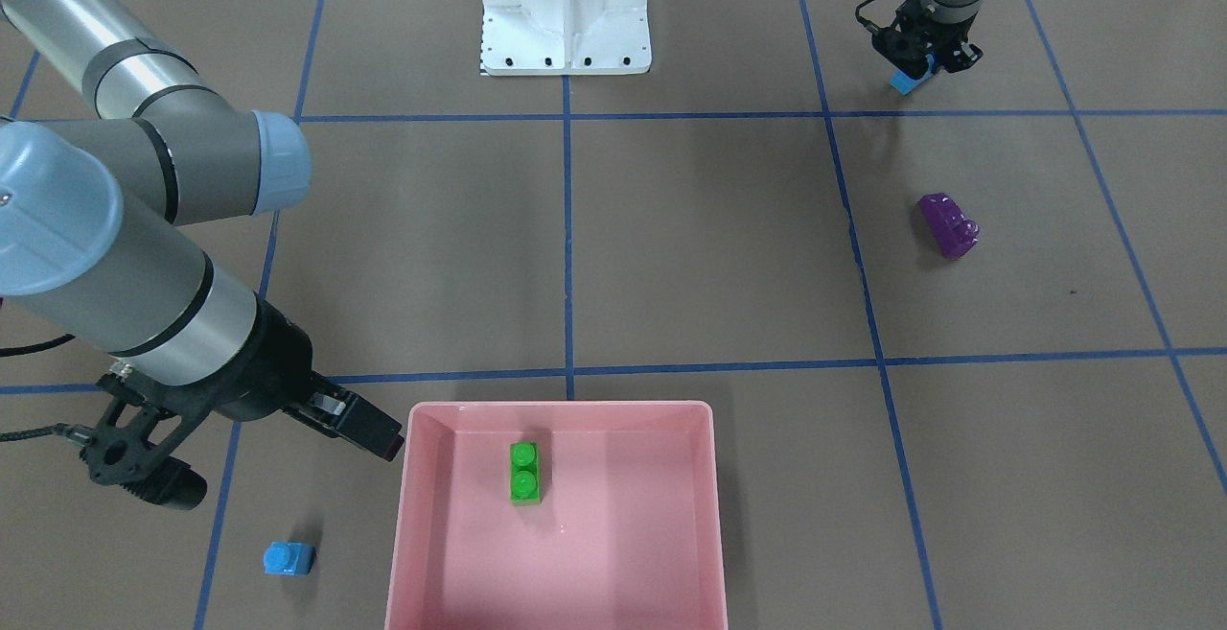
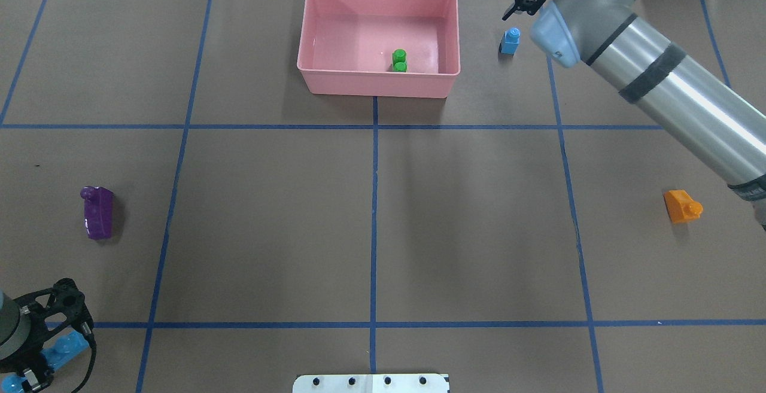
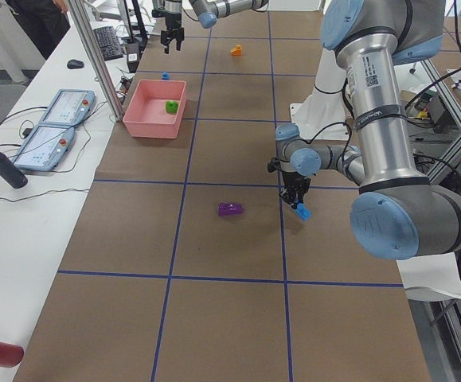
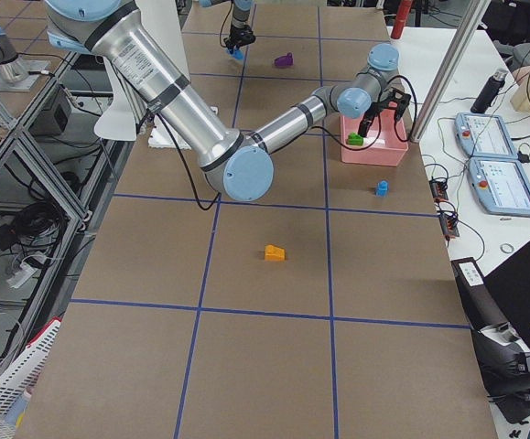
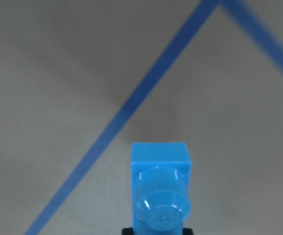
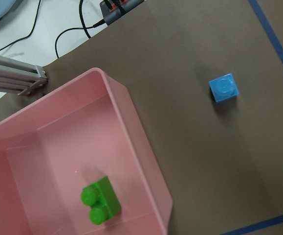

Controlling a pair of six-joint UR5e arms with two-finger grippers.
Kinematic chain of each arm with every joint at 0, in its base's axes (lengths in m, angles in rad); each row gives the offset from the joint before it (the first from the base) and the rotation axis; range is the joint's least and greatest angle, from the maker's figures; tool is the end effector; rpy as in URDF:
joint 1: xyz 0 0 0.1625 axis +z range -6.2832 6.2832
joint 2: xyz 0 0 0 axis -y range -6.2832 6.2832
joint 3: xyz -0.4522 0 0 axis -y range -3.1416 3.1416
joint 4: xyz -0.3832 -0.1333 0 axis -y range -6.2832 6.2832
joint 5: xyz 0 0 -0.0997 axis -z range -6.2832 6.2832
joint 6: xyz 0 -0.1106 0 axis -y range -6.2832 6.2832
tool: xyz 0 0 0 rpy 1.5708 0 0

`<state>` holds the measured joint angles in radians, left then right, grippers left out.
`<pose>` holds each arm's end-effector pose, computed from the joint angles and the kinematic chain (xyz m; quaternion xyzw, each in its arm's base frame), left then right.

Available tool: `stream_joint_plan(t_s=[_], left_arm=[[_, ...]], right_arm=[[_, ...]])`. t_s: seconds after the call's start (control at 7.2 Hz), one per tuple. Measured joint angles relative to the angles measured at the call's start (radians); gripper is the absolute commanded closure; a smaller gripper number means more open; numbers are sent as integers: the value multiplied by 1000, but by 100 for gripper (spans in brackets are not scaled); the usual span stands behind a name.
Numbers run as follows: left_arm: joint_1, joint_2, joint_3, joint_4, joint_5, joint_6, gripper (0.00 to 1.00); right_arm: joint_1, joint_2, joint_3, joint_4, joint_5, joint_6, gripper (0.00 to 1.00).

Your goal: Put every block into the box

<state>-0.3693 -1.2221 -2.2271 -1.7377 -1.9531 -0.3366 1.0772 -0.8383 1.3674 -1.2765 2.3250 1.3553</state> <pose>0.2897 -0.2108 0.5172 0.0374 0.2932 0.4405 0.8477 -0.3094 -0.6966 0.2870 -0.0453 -0.5002 0.2220 0.8357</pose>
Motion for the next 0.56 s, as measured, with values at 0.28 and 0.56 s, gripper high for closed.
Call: stream_joint_plan(t_s=[0.28, 0.56], left_arm=[[-183, -87, -13, 1, -4, -7, 100], [-310, -209, 17, 5, -5, -73, 100]], right_arm=[[38, -185, 122, -1, 34, -123, 0], [51, -383, 247, -1, 38, -231, 0]])
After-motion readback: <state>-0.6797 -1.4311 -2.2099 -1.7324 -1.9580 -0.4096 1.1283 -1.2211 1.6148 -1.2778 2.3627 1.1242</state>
